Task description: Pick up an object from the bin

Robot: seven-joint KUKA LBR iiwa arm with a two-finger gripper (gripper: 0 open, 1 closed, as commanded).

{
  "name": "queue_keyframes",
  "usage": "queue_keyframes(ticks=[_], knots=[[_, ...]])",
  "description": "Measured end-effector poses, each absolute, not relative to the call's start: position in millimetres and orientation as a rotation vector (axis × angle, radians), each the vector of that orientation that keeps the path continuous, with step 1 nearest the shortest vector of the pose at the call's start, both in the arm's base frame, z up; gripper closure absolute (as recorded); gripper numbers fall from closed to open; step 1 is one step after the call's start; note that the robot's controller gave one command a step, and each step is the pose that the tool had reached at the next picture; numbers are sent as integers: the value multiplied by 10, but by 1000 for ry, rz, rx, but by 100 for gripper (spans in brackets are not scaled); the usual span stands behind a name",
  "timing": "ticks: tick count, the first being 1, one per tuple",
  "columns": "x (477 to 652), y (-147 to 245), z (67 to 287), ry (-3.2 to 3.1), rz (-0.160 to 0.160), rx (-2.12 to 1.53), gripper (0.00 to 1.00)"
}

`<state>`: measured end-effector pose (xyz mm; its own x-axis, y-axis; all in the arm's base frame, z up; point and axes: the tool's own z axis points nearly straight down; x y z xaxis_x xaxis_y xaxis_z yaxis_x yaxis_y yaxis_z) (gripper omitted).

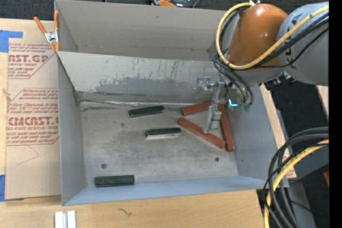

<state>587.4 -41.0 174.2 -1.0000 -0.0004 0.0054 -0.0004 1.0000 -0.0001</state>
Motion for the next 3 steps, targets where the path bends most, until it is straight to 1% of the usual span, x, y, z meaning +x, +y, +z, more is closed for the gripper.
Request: queue_keyframes(ticks=[1,2,3], knots=[[5408,-867,782,-3131,0,-103,0],[5445,-851,832,-3141,0,-97,100],[5518,-716,2215,-3151,0,-97,100]])
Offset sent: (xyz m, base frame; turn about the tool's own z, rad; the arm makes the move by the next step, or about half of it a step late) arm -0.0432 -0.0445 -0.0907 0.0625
